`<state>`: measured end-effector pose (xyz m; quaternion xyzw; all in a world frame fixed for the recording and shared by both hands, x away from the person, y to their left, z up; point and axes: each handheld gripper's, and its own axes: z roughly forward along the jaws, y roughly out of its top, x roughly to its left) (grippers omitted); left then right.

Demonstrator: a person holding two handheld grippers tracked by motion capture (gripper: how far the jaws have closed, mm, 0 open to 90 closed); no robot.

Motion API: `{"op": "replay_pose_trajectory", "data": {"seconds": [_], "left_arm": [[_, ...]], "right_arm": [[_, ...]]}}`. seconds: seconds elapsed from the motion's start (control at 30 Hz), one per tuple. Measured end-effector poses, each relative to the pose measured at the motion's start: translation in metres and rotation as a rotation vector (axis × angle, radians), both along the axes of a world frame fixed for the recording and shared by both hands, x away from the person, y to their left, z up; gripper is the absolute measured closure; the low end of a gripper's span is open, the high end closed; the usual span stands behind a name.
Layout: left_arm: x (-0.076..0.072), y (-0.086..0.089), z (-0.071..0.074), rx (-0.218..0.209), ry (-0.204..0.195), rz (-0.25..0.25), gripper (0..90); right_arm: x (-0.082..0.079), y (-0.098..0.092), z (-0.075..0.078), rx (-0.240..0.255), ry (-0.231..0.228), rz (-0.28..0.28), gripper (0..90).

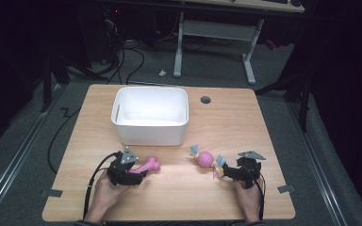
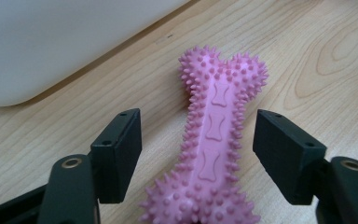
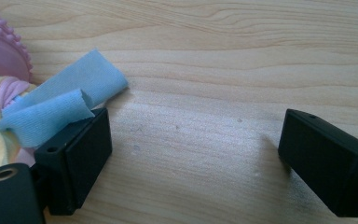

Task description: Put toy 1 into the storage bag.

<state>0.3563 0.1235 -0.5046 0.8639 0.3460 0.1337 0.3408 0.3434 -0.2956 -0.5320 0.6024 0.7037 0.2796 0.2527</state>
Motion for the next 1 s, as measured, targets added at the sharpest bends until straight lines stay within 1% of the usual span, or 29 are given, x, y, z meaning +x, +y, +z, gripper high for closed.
{"op": "replay_pose_trajectory", "data": {"seconds": [0.03,0.1,0.13,0.17,0.33,0.37,0.47,0.5,0.53,0.57,0.63,0.67,0.87,1.0], "left_arm": [[0.001,-0.002,-0.001,0.008,0.004,-0.005,35.4],[0.002,-0.003,-0.002,0.006,0.005,-0.009,36.0],[0.003,-0.004,-0.003,0.012,0.004,-0.013,37.0],[0.003,-0.005,-0.003,0.017,0.006,-0.02,40.7],[0.005,-0.008,-0.006,0.035,0.016,-0.032,42.4],[0.004,-0.009,-0.006,0.045,0.01,-0.039,43.4],[0.004,-0.009,-0.006,0.044,0.007,-0.043,47.3],[0.004,-0.009,-0.006,0.04,0.01,-0.046,47.3],[0.005,-0.01,-0.006,0.032,0.017,-0.052,51.3],[0.005,-0.01,-0.006,0.032,0.017,-0.052,53.5],[0.004,-0.011,-0.005,0.038,0.017,-0.056,55.0],[0.004,-0.011,-0.005,0.041,0.016,-0.06,57.3],[0.004,-0.008,-0.002,0.035,0.011,-0.052,58.9],[0.003,-0.002,0.004,0.015,0.008,-0.045,59.0]], "right_arm": [[0.0,0.0,0.0,0.001,0.0,0.0,9.3],[0.0,0.0,0.0,-0.002,0.001,0.001,9.4],[0.0,0.0,0.0,-0.001,-0.001,0.001,9.5],[0.0,0.0,0.0,-0.001,-0.001,0.002,9.7],[0.0,0.0,0.0,0.0,-0.002,0.004,10.1],[0.0,0.0,0.0,0.0,-0.002,0.005,10.2],[0.0,0.0,0.0,0.0,-0.002,0.005,10.2],[0.0,0.0,0.0,0.0,-0.003,0.006,10.2],[0.0,0.0,0.0,0.0,-0.003,0.005,10.2],[0.0,0.0,0.0,0.0,-0.003,0.005,10.2],[0.0,0.0,0.0,-0.002,-0.003,0.005,10.3],[0.0,0.0,0.0,-0.001,-0.003,0.006,10.2],[0.0,0.0,0.0,0.001,-0.002,0.005,10.4],[0.0,0.0,0.0,0.001,-0.003,0.005,10.4]]}}
